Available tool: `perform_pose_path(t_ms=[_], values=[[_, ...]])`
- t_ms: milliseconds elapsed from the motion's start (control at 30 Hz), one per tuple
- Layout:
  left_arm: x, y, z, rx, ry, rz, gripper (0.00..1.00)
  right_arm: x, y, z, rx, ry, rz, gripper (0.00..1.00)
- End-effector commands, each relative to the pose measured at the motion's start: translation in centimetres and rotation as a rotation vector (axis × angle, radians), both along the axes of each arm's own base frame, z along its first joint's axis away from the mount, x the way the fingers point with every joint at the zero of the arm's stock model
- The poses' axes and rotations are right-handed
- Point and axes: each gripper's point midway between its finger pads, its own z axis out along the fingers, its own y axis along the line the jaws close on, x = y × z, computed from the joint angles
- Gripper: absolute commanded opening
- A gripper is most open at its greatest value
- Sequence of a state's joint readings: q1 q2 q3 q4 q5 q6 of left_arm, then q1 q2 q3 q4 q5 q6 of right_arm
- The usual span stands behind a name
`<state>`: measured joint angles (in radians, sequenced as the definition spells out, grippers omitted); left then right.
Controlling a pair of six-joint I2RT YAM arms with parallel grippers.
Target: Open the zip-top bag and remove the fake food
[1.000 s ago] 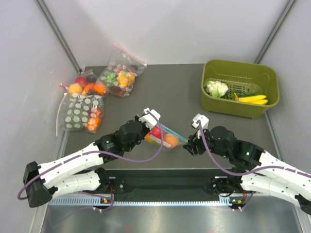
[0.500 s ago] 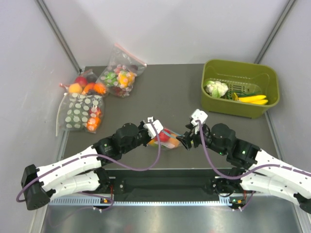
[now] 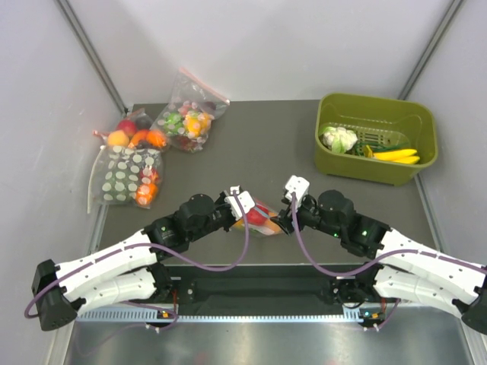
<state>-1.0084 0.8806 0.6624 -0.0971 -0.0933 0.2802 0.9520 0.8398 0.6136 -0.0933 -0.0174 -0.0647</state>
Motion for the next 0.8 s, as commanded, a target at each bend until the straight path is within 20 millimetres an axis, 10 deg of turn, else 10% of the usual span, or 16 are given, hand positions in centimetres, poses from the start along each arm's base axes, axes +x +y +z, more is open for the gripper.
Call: perform_pose_path(t_ms=[0, 767], values=[[0.1, -0.7, 2.4, -0.078, -0.055, -0.021, 0.00, 0.1, 0.7, 0.8, 0.034, -0.036, 0.040, 0.63], [-0.2, -0.6, 2.5, -0.086, -0.049, -0.028, 0.00, 1.8, 0.0, 0.0, 0.050, -0.033, 0.022, 0.62]])
